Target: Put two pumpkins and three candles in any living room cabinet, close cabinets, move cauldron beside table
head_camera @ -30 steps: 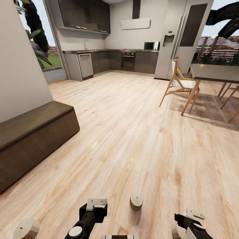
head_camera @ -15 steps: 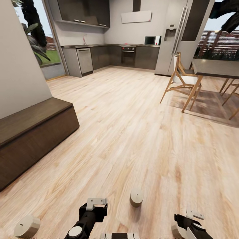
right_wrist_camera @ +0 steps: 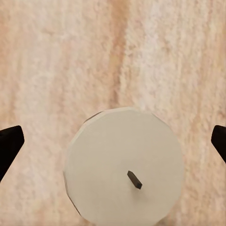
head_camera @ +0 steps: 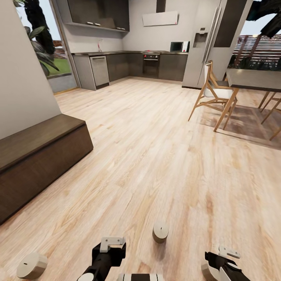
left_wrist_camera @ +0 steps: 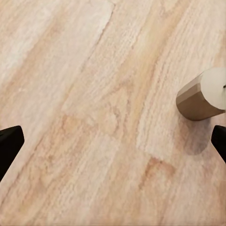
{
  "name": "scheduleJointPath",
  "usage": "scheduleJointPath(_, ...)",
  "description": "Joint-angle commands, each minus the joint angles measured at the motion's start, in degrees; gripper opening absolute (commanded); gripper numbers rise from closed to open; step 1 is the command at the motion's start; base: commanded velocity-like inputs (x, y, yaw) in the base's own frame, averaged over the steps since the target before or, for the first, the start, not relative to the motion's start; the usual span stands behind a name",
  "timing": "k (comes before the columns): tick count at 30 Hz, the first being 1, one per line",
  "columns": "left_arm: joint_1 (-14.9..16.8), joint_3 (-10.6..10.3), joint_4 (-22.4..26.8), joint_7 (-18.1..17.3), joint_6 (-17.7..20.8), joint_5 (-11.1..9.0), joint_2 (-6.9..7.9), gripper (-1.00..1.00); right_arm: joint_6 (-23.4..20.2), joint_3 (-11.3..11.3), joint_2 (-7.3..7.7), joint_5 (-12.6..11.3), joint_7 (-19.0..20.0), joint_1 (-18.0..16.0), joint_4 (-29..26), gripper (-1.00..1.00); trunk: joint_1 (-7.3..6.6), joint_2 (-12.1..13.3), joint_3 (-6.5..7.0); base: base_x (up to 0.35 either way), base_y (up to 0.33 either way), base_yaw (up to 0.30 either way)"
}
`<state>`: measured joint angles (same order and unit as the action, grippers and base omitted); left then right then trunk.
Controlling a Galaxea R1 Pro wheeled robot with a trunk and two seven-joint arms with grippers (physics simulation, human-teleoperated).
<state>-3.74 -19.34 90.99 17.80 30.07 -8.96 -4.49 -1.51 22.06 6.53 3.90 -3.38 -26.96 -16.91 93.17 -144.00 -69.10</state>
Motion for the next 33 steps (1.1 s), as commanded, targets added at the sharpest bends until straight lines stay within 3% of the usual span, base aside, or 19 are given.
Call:
scheduleJointPath(1,-0.04,-0.01,0.11,0.49,0.13,-0.61,0.0,1.0,-0.16,0.26,-0.03,0.41,-0.05,-0.02,-0.05,1.0,-0.01,-0.02,-0.03,0.0,0.0,0.0)
scheduleJointPath(10,-0.21,0.43,0.23,0.4,0.31,-0.62,0.17,1.0,-0.17,0.25,-0.03,0.41,-0.05,-0.02,-0.05,1.0,-0.01,-0.02,-0.03,0.0,0.0,0.0)
scheduleJointPath(12,-0.21,1.13,0.23,0.37,0.32,-0.62,0.29,1.0,-0.16,0.25,-0.03,0.41,-0.05,-0.02,-0.05,1.0,-0.01,-0.02,-0.03,0.0,0.0,0.0)
scheduleJointPath(16,-0.21,5.47,0.24,0.22,0.48,-0.65,0.52,1.0,-0.16,0.26,-0.03,0.41,-0.05,-0.02,-0.05,1.0,-0.01,-0.02,-0.03,0.0,0.0,0.0)
scheduleJointPath(18,-0.21,6.49,0.24,-0.04,0.54,-0.64,0.57,1.0,-0.16,0.26,-0.03,0.41,-0.05,-0.02,-0.05,1.0,0.02,-0.03,-0.26,0.0,0.0,0.0)
scheduleJointPath(22,-0.21,7.38,0.24,-0.76,0.58,-0.63,0.6,1.0,-0.16,0.26,-0.03,0.41,-0.06,-0.02,-0.05,1.0,0.12,-0.08,-1.14,0.0,0.0,0.0)
scheduleJointPath(29,-0.22,8.66,0.24,-1.28,0.6,-0.62,0.62,1.0,-0.24,0.26,0.05,0.41,-0.13,-0.02,-0.05,1.0,0.12,-0.08,-1.14,0.0,0.0,0.0)
scheduleJointPath(33,-0.22,8.81,0.24,-1.33,0.6,-0.63,0.62,1.0,-0.24,0.26,0.06,0.39,-0.13,-0.02,-0.02,1.0,0.22,-0.14,-2.03,0.0,0.0,0.0)
